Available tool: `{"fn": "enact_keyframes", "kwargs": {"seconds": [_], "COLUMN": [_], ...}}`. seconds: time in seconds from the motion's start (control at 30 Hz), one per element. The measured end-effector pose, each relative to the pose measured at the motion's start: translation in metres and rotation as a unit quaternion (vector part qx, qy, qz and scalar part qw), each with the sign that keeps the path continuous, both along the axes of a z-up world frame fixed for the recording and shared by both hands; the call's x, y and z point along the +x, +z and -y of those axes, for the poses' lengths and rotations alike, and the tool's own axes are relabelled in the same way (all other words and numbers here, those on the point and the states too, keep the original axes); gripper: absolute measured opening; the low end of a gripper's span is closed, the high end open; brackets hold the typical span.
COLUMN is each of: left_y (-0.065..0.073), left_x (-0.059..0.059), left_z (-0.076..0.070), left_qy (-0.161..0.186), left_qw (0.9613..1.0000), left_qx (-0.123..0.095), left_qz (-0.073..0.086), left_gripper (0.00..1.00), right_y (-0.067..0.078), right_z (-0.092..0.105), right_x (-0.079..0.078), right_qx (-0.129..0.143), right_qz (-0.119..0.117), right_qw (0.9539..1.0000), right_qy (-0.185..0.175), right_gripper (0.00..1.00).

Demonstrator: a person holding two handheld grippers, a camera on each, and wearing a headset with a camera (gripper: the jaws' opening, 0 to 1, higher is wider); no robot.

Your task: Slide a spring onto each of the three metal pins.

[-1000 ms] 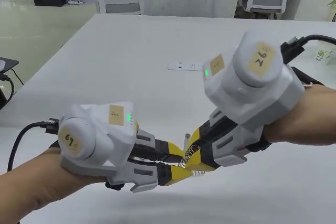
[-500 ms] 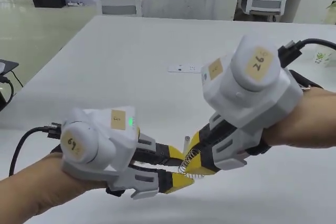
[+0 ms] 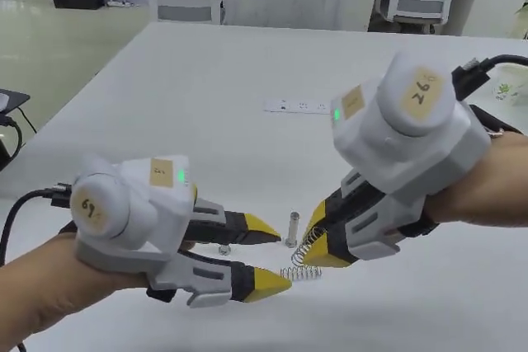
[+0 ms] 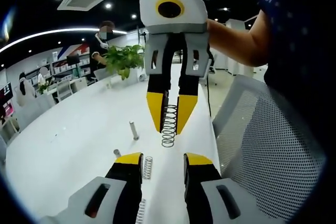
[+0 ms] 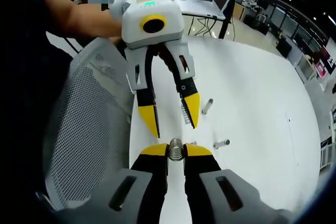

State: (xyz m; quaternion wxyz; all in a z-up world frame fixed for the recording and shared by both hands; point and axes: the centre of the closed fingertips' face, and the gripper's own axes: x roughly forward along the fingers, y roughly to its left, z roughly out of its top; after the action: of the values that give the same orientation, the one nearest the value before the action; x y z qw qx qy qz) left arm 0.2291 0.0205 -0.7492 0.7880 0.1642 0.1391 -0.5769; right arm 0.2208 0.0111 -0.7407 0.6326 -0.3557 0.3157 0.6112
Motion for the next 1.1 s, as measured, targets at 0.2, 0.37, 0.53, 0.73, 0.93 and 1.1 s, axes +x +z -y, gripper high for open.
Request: {"fn": "enact_keyframes", "kwargs": {"seconds": [0.2, 0.37, 0.53, 0.73, 0.93, 1.1], "left_y": [0.001, 0.0, -0.002, -0.008, -0.017, -0.022], "left_x": [0.006, 0.009, 0.011, 0.013, 0.013, 0.013], "left_z": [-0.02, -0.034, -0.047, -0.065, -0.082, -0.087], "left_qy": [0.027, 0.052, 0.078, 0.113, 0.145, 0.163], "left_qw": [0.9996, 0.9986, 0.9969, 0.9934, 0.989, 0.9859], "left_qx": [0.002, -0.002, -0.007, -0.015, -0.021, -0.027], "left_qz": [0.002, 0.0, -0.001, -0.009, -0.02, -0.026], "left_gripper": [0.28, 0.3, 0.32, 0.34, 0.37, 0.4], "right_y": [-0.002, -0.003, -0.004, -0.006, -0.008, -0.006], "right_z": [0.007, 0.011, 0.015, 0.021, 0.029, 0.035], "right_x": [0.004, 0.007, 0.012, 0.017, 0.025, 0.031], "right_qx": [-0.005, -0.007, -0.009, -0.016, -0.022, -0.022], "right_qz": [0.0, 0.0, 0.0, 0.003, 0.004, 0.004], "right_qw": [1.0, 0.9999, 0.9998, 0.9996, 0.9992, 0.9988], "right_qy": [-0.009, -0.013, -0.018, -0.023, -0.035, -0.044], "right_gripper": [0.08, 0.08, 0.08, 0.08, 0.08, 0.08]}}
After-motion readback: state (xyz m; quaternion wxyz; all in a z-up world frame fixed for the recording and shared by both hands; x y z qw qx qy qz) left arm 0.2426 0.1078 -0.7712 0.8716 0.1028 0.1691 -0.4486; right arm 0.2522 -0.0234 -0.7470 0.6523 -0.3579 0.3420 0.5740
